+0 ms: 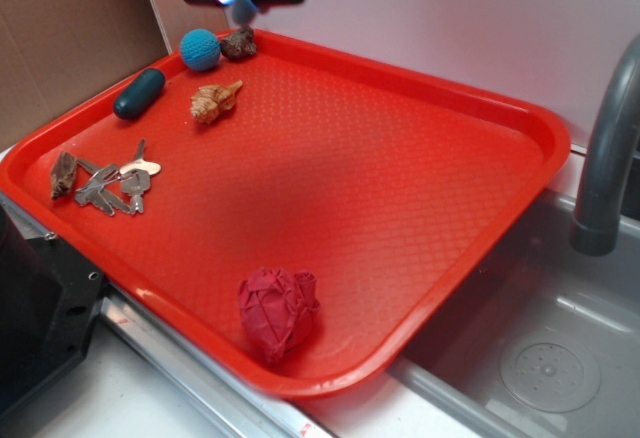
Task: Grab the gray animal.
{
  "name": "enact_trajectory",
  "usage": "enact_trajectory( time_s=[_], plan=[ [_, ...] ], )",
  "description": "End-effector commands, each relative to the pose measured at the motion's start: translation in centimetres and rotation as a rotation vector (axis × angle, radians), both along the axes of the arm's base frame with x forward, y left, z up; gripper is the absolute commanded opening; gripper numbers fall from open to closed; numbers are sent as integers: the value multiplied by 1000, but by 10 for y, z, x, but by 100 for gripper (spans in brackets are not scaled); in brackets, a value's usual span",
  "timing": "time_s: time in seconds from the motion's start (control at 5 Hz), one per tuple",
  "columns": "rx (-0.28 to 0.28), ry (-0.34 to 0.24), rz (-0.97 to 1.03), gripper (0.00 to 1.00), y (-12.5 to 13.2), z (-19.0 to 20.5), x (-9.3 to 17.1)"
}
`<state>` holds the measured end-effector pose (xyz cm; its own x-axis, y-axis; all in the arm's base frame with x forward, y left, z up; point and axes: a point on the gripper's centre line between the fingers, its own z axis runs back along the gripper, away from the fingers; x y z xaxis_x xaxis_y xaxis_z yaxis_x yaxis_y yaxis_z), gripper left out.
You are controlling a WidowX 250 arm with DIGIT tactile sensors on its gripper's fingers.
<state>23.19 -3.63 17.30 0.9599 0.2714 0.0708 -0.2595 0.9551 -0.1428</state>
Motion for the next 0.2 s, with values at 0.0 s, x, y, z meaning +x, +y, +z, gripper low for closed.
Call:
enact_trajectory(
  time_s=[0.0],
  plan=[
    [133,-26,-10,0,8,13,-5]
  ],
)
